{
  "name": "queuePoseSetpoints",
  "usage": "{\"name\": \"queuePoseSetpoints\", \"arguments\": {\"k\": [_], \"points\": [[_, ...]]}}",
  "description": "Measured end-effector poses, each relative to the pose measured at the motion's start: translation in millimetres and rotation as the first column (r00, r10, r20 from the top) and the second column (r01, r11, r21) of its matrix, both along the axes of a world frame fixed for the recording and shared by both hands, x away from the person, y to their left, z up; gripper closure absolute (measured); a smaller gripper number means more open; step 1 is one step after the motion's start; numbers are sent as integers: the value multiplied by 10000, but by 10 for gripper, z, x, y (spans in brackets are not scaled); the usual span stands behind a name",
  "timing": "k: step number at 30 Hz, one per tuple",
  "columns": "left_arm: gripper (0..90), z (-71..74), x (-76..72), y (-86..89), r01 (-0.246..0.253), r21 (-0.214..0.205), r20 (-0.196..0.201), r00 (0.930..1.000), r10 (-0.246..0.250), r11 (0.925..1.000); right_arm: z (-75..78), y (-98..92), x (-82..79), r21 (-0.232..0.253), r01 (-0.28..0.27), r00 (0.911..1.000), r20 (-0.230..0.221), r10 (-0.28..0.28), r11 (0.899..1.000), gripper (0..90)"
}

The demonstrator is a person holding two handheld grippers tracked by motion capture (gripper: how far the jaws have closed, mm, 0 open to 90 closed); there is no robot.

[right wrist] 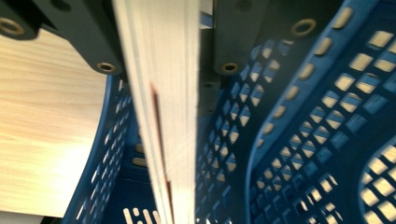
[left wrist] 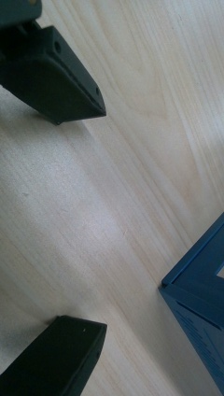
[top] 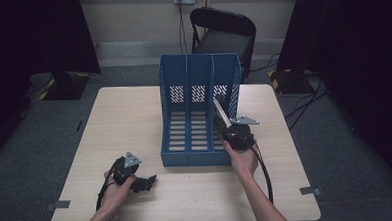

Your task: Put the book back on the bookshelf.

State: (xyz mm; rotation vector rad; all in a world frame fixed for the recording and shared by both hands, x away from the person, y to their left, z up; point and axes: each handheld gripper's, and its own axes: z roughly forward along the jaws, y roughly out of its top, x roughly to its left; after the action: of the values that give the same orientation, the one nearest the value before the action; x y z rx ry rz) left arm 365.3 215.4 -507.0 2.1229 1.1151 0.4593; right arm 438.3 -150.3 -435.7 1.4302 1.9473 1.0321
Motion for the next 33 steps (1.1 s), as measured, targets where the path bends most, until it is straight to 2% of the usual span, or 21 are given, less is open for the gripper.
{"name": "queuePoseSetpoints", "arguments": {"k": [1,4,6,8,11,13,16,24,31,33], "points": [[0,0,0,0,2,4,1,10000,-2,10000,15,0,-9,62,22,10000,82,-23,10000,713],[0,0,0,0,3,3,1,10000,-3,10000,41,12,-39,-184,-113,9995,294,118,9998,682],[0,0,0,0,1,3,1,10000,-1,10000,23,-4,-66,117,-63,9995,326,59,9999,641],[0,0,0,0,-1,-1,2,10000,1,10000,-12,-15,-100,146,-33,9984,563,25,9999,608],[0,0,0,0,1,0,3,10000,-1,10000,-46,-41,-119,617,-30,9982,598,-7,9981,578],[0,0,-1,0,1,3,2,10000,-1,10000,-43,-35,-126,635,-18,9973,729,-29,9980,567],[0,-1,-3,-1,-5,-32,-19,10000,5,10000,-39,-32,-134,724,45,9960,888,-109,9974,581],[0,0,-2,-1,-5,-11,-10,10000,5,10000,-61,-5,-87,738,216,9954,920,-284,9970,669],[0,0,-4,-2,-6,-8,0,10000,6,10000,-52,0,-28,637,413,9958,793,-463,9971,627],[0,-1,-4,-2,7,-30,-18,10000,-7,10000,-57,1,-18,555,378,9966,714,-418,9977,639]]}}
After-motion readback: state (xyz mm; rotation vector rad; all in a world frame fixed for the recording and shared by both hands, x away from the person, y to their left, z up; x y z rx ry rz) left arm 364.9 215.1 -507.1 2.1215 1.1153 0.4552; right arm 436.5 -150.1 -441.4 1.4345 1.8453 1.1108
